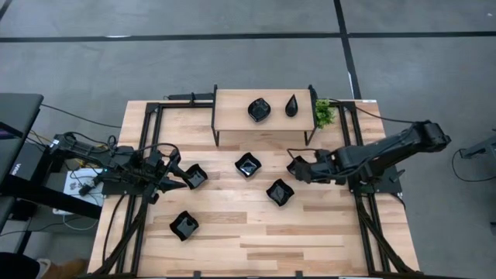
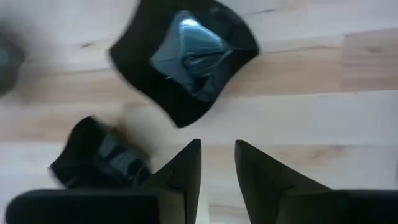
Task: Pick & Place Mini shaped plates
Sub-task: Put the distorted square plate on the shelf
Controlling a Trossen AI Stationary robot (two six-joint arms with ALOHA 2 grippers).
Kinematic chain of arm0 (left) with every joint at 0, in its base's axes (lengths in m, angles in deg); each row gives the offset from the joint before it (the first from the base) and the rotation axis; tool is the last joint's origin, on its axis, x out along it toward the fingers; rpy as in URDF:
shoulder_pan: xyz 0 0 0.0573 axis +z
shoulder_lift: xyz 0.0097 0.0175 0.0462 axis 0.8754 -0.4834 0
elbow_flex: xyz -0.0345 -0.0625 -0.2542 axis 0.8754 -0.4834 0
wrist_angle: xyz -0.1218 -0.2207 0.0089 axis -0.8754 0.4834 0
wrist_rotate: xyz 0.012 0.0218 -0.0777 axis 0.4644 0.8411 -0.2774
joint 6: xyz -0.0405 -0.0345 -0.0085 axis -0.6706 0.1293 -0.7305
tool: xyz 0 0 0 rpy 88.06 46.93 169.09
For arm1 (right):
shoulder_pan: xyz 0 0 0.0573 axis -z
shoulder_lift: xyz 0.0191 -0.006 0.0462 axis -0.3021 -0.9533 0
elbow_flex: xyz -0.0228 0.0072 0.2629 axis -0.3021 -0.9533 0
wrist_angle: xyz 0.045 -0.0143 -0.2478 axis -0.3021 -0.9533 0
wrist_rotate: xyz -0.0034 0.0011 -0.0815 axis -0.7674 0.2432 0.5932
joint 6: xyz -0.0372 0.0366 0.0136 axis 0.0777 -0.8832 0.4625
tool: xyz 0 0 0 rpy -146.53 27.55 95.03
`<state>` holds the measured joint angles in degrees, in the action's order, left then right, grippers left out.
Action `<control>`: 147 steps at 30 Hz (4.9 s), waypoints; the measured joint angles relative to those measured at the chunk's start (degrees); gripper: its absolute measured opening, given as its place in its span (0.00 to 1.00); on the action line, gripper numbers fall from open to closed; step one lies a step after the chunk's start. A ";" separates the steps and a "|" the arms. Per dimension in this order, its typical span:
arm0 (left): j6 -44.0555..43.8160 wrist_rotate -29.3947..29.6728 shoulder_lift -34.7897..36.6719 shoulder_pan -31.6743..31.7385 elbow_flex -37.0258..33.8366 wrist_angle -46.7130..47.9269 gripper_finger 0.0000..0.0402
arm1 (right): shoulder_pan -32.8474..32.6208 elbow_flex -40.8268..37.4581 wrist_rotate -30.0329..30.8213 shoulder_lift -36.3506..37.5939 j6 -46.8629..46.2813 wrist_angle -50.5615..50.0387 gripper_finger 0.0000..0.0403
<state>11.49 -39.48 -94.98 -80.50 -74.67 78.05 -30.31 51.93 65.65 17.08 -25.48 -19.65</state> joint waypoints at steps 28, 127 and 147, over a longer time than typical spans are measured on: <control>0.00 0.01 -0.02 -0.01 0.00 -0.02 0.35 | -5.78 -0.90 10.46 -4.97 -16.47 2.75 0.40; 0.00 0.01 -0.06 0.00 -0.02 -1.69 0.35 | 3.70 -13.18 7.16 9.76 -2.40 19.26 0.00; 0.02 0.01 -0.06 -0.01 -0.02 -1.73 0.35 | 0.80 -10.17 2.79 9.80 48.55 69.72 0.00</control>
<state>11.51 -39.47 -95.04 -80.52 -74.68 76.33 -29.51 41.76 68.44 26.87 23.08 50.07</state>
